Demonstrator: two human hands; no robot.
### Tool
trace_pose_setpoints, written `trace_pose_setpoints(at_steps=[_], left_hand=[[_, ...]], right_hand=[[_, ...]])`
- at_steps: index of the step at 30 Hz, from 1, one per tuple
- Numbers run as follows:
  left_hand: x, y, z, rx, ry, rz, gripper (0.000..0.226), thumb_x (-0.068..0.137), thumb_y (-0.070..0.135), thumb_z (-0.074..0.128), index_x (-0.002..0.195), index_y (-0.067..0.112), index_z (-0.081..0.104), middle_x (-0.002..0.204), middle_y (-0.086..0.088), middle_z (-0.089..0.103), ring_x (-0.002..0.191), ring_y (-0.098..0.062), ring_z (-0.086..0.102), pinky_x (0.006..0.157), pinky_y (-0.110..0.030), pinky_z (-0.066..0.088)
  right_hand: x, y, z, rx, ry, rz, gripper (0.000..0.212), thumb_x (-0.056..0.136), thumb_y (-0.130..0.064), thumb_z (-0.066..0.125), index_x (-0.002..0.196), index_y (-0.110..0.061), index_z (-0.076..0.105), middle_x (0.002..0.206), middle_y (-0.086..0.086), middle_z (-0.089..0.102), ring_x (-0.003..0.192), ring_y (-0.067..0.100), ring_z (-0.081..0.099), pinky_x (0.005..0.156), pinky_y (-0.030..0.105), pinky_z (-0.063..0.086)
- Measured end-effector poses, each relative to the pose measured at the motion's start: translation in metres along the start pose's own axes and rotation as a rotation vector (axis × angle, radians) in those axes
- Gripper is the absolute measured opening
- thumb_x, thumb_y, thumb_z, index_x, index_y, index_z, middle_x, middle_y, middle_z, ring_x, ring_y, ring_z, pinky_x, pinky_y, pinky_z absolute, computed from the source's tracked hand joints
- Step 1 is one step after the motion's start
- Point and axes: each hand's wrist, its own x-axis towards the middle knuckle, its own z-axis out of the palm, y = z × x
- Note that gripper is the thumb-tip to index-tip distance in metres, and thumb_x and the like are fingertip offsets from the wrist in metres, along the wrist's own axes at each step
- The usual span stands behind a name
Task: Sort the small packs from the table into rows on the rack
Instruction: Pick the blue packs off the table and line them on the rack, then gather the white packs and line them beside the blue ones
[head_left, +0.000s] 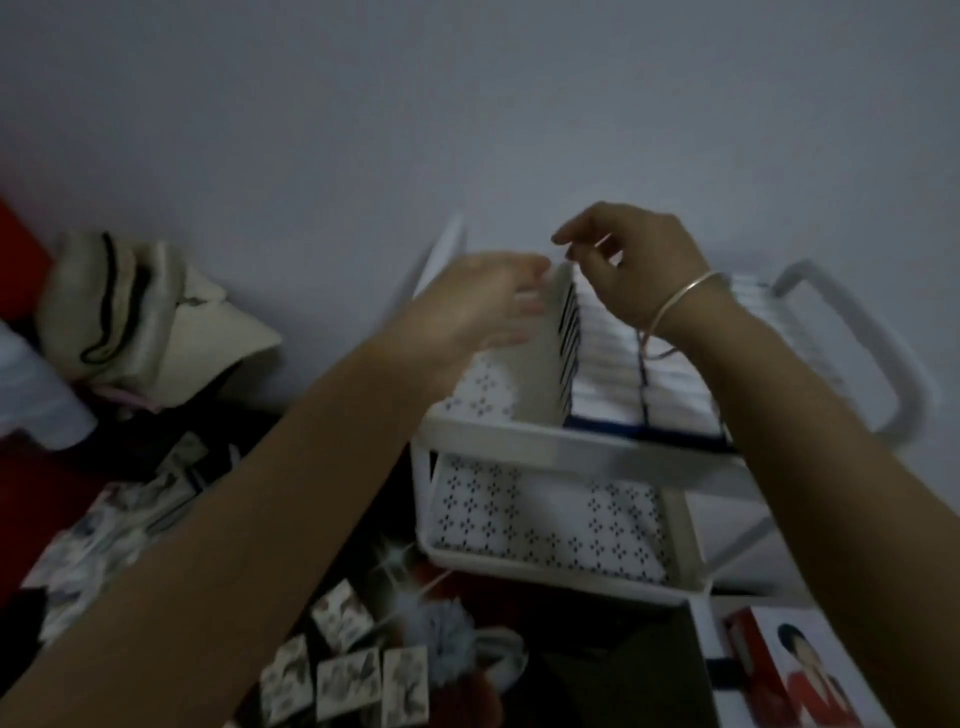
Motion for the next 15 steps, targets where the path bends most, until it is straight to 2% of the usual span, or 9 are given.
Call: trace_pose_setpoints(at_steps=[2,4,7,9,11,13,15], left_hand=[[-0.041,-0.009,-0.017,0.164,0.157,0.269,0.024,0.097,0.008,0.045,0.107,0.019,0.063,0.108,0.007,0.067,0.098,-0.007,0.066,0.086,-0.027,0.055],[-0.083,-0.032,-0.032,0.306,0.290,0.471,0.025,0.093,0.007,0.046,0.101,0.022,0.064,0.098,0.010,0.068,0.086,-0.004,0.067,0.075,-0.020,0.054],[-0.126,-0.094,-0.055,0.384,0.309,0.433,0.022,0.091,0.011,0.046,0.093,0.025,0.063,0.086,0.009,0.069,0.074,-0.007,0.067,0.067,-0.022,0.052],[-0.142,-0.152,-0.072,0.504,0.330,0.280,0.026,0.091,0.006,0.047,0.091,0.026,0.063,0.085,0.013,0.068,0.071,-0.004,0.064,0.066,-0.022,0.049],[-0.154,-0.213,-0.087,0.639,0.306,0.057,0.030,0.093,0.006,0.049,0.091,0.032,0.061,0.086,0.018,0.066,0.072,-0.001,0.061,0.063,-0.017,0.044],[-0.177,-0.267,-0.101,0.774,0.245,-0.096,0.025,0.093,0.010,0.053,0.092,0.033,0.061,0.089,0.015,0.065,0.078,-0.005,0.061,0.064,-0.017,0.045],[-0.195,-0.303,-0.107,0.869,0.216,-0.121,0.021,0.091,0.010,0.054,0.095,0.027,0.065,0.095,0.007,0.068,0.086,-0.014,0.064,0.069,-0.026,0.050]], right_hand=[[-0.036,-0.042,-0.005,0.230,-0.077,0.018,0.019,0.091,-0.012,0.051,0.090,-0.022,0.067,0.079,-0.005,0.070,0.063,0.008,0.065,0.066,0.018,0.051],[-0.080,-0.077,0.004,0.431,-0.210,0.041,0.020,0.093,-0.009,0.051,0.085,-0.020,0.066,0.068,-0.006,0.066,0.051,0.008,0.063,0.049,0.014,0.046],[-0.145,-0.102,0.050,0.565,-0.447,0.131,0.026,0.094,-0.009,0.049,0.081,-0.025,0.064,0.064,-0.005,0.064,0.049,0.004,0.061,0.045,0.011,0.041],[-0.186,-0.101,0.102,0.541,-0.588,0.247,0.023,0.094,-0.009,0.050,0.083,-0.023,0.065,0.070,-0.006,0.066,0.055,0.009,0.064,0.050,0.017,0.048],[-0.220,-0.084,0.160,0.404,-0.669,0.341,0.018,0.092,-0.011,0.051,0.091,-0.019,0.066,0.082,0.001,0.070,0.073,0.017,0.068,0.068,0.032,0.056],[-0.249,-0.074,0.208,0.222,-0.749,0.394,0.022,0.089,-0.014,0.052,0.109,-0.018,0.062,0.104,0.007,0.069,0.098,0.024,0.064,0.085,0.034,0.051],[-0.273,-0.068,0.238,0.138,-0.799,0.427,0.042,0.090,-0.013,0.051,0.132,-0.013,0.048,0.131,0.012,0.054,0.122,0.027,0.051,0.098,0.031,0.042]])
